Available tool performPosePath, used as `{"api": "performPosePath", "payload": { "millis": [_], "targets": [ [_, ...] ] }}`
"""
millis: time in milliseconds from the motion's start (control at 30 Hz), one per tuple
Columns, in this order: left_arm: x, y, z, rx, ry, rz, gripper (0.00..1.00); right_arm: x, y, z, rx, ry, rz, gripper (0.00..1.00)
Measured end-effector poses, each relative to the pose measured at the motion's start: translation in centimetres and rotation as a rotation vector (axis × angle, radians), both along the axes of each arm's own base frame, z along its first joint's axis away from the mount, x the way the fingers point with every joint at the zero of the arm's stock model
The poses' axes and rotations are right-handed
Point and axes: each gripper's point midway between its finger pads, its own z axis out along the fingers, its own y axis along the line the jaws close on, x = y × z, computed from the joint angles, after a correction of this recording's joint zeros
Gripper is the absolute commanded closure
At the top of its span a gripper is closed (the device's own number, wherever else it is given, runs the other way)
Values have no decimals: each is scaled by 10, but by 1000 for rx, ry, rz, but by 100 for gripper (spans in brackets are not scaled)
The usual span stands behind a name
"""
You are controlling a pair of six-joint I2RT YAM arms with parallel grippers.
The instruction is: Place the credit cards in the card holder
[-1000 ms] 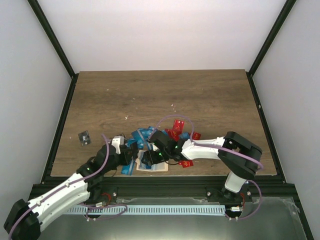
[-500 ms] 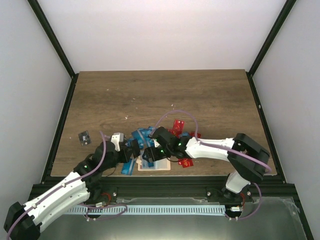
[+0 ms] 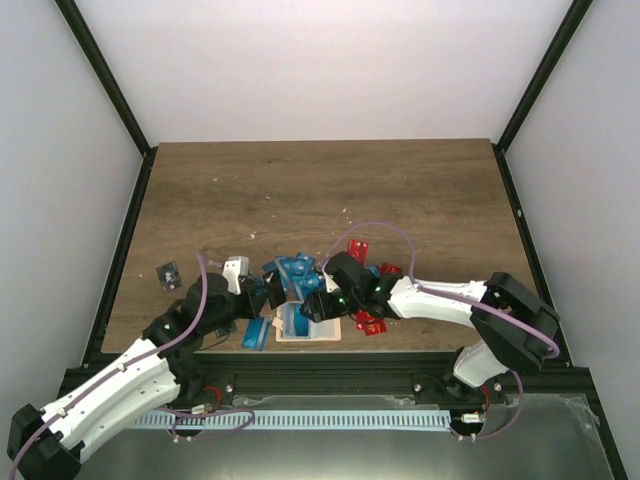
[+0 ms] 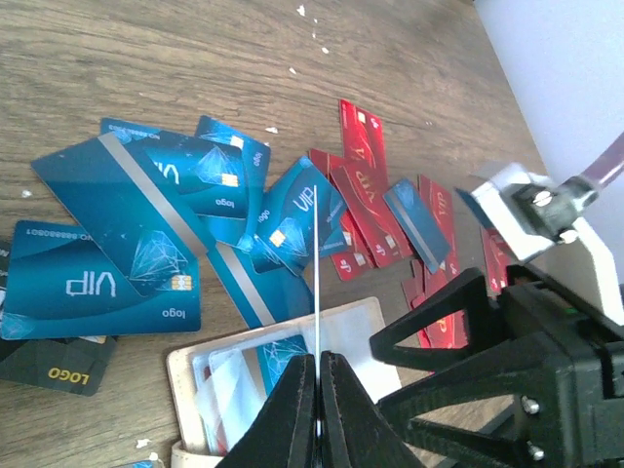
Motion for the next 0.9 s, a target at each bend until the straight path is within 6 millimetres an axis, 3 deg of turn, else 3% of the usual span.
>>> {"api": "performPosePath", "payload": {
  "millis": [133,267,400,633,900],
  "targets": [
    [-5,-7,1,-13,24,-44,96,-8,1,-8,17,32,22,37],
    [-12,-20,0,-47,57,-110,96,-3,-3,-11,-1,23,-14,42],
    [-16,-30,-4,-88,83,-153,96,4,-22,-16,-28,0,-102,51],
    [-22,-38,-32,-120,158,-168,96,-7,-60,-37,-72,32,-195,63],
    [-20,-43,-52,-136,200,-160,96,-11,-63,-45,-54,49,-205,66]
  ]
}}
